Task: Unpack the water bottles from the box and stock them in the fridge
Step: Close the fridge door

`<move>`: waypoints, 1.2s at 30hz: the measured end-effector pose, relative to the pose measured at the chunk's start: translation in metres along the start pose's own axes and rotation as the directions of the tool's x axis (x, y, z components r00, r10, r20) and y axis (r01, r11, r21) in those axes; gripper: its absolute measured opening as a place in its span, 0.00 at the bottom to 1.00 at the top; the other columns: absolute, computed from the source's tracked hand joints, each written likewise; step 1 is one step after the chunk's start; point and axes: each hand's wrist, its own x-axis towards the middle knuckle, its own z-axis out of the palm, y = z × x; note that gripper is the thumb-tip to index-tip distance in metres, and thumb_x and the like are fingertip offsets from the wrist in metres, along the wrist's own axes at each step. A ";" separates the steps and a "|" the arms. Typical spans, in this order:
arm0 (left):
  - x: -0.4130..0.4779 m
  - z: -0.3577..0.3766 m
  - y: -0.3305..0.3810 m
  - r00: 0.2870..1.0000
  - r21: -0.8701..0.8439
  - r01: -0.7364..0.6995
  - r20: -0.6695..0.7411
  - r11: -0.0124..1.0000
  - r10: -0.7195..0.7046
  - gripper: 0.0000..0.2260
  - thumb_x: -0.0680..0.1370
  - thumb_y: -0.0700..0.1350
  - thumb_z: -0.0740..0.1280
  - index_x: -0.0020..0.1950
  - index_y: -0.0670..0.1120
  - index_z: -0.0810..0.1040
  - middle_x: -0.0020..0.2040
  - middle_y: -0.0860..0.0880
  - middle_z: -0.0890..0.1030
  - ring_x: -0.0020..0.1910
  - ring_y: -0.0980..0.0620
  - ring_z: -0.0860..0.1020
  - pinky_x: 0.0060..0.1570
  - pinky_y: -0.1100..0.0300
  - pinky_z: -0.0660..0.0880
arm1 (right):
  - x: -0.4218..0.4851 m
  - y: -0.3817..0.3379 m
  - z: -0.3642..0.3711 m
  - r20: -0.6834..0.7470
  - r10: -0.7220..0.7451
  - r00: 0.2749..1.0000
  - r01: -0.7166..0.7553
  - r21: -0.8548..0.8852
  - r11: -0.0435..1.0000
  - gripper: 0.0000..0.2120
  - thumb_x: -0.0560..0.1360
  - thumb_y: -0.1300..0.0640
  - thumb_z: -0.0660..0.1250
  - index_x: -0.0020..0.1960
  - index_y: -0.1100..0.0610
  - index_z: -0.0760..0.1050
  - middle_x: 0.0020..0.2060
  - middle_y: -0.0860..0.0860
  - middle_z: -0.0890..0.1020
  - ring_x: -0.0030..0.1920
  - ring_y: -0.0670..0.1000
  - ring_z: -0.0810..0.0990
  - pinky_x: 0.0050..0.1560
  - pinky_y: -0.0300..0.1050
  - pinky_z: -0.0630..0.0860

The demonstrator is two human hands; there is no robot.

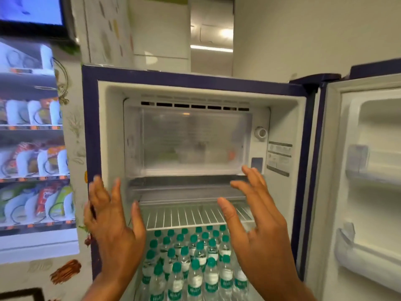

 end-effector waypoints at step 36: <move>0.240 -0.055 0.153 0.880 0.235 -0.119 0.474 0.965 -0.007 0.31 0.85 0.57 0.53 0.86 0.47 0.51 0.86 0.49 0.50 0.85 0.50 0.49 0.81 0.46 0.47 | 0.226 -0.048 -0.010 0.275 0.202 0.940 -0.151 -0.196 0.969 0.30 0.82 0.49 0.62 0.79 0.56 0.56 0.80 0.48 0.48 0.80 0.52 0.44 0.77 0.59 0.51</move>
